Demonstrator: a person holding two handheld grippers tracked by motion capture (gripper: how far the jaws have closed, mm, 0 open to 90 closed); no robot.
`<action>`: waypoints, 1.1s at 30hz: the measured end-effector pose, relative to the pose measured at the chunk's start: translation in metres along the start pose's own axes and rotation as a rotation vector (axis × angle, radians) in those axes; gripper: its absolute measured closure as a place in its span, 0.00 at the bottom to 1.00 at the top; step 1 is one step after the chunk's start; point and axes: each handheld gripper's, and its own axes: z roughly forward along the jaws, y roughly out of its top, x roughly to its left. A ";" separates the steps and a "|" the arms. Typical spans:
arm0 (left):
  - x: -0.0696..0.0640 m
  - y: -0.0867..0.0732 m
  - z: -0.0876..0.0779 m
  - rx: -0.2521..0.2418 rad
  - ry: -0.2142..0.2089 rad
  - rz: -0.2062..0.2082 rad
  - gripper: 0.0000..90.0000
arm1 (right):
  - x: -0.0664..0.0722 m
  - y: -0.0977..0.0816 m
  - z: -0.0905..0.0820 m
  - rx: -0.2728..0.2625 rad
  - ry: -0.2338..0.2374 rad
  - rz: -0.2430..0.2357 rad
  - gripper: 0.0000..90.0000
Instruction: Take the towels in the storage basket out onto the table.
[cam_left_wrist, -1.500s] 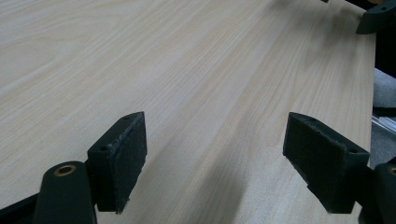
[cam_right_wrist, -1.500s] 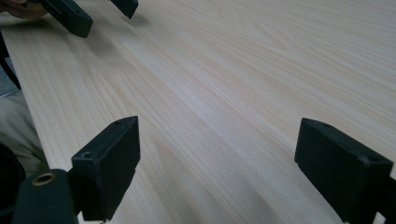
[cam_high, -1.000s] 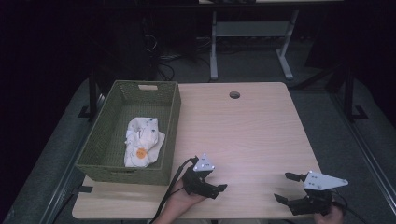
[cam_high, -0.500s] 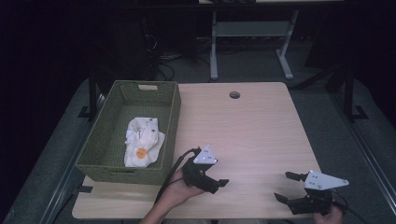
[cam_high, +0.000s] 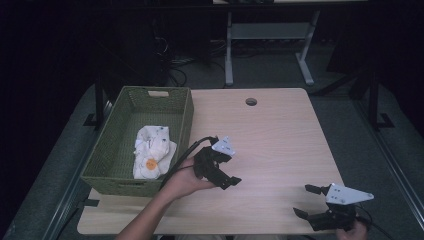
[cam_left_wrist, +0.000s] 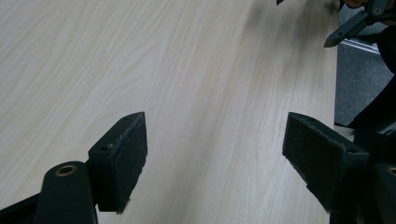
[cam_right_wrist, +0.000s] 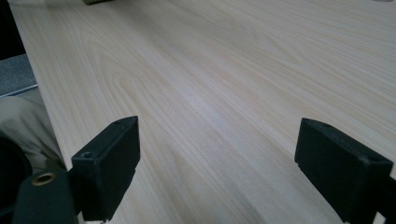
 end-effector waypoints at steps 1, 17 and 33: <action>0.000 0.000 0.000 0.000 0.000 0.000 0.25 | 0.000 0.000 0.000 0.000 0.000 0.001 0.15; 0.036 0.003 -0.042 0.022 -0.059 -0.010 0.25 | 0.000 0.000 0.000 -0.005 0.003 -0.007 0.15; 0.061 -0.016 -0.077 0.031 -0.033 -0.083 0.26 | 0.000 0.001 0.000 -0.007 0.002 -0.010 0.15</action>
